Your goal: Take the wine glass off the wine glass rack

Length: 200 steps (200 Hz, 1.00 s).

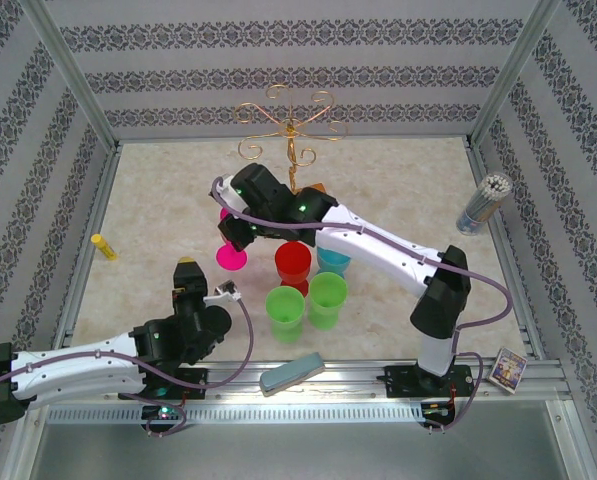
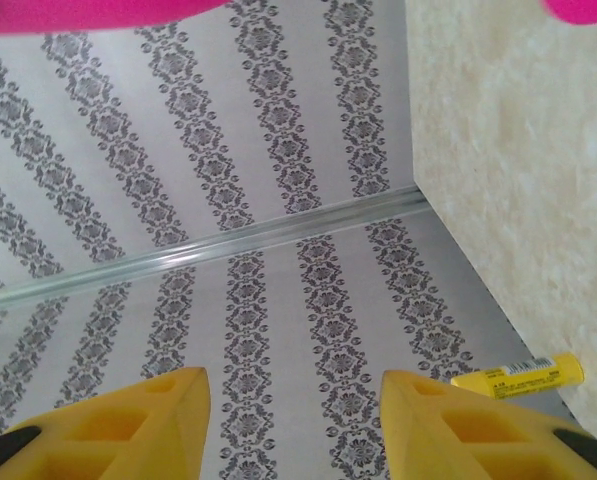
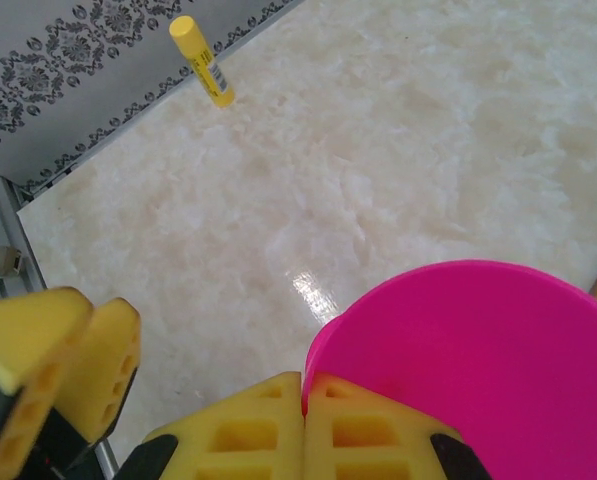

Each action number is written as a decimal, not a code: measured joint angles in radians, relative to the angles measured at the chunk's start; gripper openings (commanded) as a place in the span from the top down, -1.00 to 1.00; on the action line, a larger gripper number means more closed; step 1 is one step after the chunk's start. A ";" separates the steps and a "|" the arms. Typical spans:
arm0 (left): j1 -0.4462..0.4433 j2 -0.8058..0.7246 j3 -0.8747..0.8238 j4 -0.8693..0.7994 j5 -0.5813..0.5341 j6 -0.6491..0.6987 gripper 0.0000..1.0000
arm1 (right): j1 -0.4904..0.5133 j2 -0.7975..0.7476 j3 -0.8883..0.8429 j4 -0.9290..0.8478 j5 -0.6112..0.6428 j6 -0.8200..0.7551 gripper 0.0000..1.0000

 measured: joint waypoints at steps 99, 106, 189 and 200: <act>0.000 -0.018 0.160 -0.171 0.010 -0.275 -0.03 | -0.024 -0.052 -0.095 0.048 0.018 0.056 1.00; 0.000 -0.018 0.175 -0.191 0.011 -0.298 -0.03 | -0.027 -0.055 -0.102 0.050 0.018 0.060 1.00; 0.002 -0.011 0.341 -0.456 0.062 -0.622 -0.06 | -0.035 -0.077 -0.175 0.095 0.020 0.098 1.00; 0.008 -0.002 0.372 -0.495 0.082 -0.683 -0.06 | -0.035 -0.078 -0.185 0.098 0.020 0.105 1.00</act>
